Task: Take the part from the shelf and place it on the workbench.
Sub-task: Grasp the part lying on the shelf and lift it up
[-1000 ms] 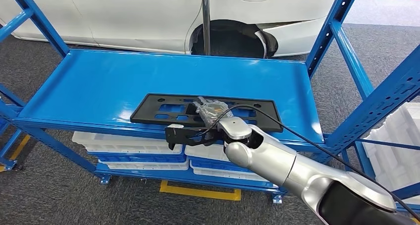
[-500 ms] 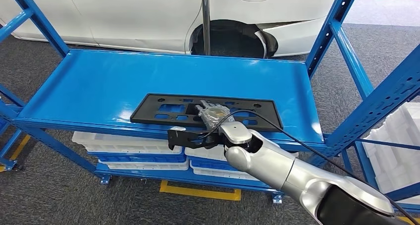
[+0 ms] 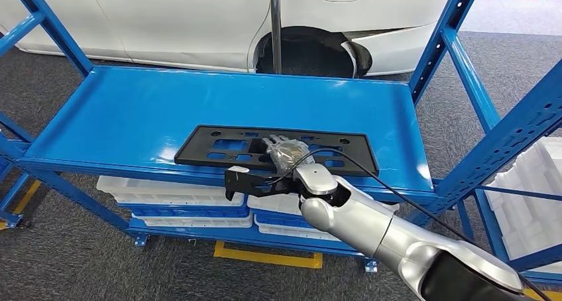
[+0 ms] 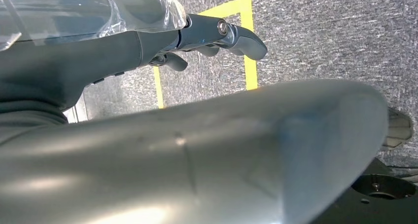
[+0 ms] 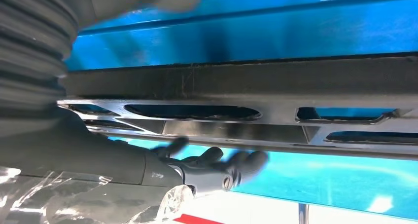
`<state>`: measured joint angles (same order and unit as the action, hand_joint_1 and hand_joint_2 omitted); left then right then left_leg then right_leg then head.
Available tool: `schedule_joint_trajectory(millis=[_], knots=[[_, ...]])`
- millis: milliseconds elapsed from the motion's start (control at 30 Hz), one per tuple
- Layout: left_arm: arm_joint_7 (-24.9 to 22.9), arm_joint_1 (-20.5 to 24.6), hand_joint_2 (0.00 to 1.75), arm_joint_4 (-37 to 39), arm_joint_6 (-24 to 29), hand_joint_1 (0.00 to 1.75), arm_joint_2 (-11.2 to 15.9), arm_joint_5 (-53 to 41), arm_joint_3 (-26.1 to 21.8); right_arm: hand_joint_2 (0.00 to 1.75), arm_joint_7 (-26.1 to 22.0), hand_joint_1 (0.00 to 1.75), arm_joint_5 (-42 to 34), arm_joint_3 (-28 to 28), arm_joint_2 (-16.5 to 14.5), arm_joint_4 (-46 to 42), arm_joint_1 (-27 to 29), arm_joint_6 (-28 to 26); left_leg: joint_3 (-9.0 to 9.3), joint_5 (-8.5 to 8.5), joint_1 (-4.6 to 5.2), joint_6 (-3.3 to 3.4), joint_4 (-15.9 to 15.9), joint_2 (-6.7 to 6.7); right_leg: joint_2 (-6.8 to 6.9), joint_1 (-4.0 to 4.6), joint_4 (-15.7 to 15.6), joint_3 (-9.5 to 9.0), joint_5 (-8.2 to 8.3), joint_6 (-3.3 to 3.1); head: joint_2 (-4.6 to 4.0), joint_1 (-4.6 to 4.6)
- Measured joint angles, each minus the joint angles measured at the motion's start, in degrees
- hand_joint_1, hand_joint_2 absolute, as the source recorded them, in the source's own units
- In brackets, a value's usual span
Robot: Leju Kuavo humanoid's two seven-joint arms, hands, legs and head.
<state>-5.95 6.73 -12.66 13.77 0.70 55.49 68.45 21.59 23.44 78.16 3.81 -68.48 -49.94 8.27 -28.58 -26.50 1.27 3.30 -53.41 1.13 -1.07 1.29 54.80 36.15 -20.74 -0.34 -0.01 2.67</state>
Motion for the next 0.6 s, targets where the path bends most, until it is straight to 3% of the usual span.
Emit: schedule_joint_trajectory(millis=[600], knots=[[0.0,0.0,0.00,0.0,0.0,0.00,0.0,0.9,0.0,1.75,2.7,1.75,1.5,-2.8,1.4,-2.6,1.7,-1.8,0.05,0.00,0.02,0.00,0.0,0.00,0.00,0.00,0.0,-0.03,0.00,0.00,0.01,0.00]])
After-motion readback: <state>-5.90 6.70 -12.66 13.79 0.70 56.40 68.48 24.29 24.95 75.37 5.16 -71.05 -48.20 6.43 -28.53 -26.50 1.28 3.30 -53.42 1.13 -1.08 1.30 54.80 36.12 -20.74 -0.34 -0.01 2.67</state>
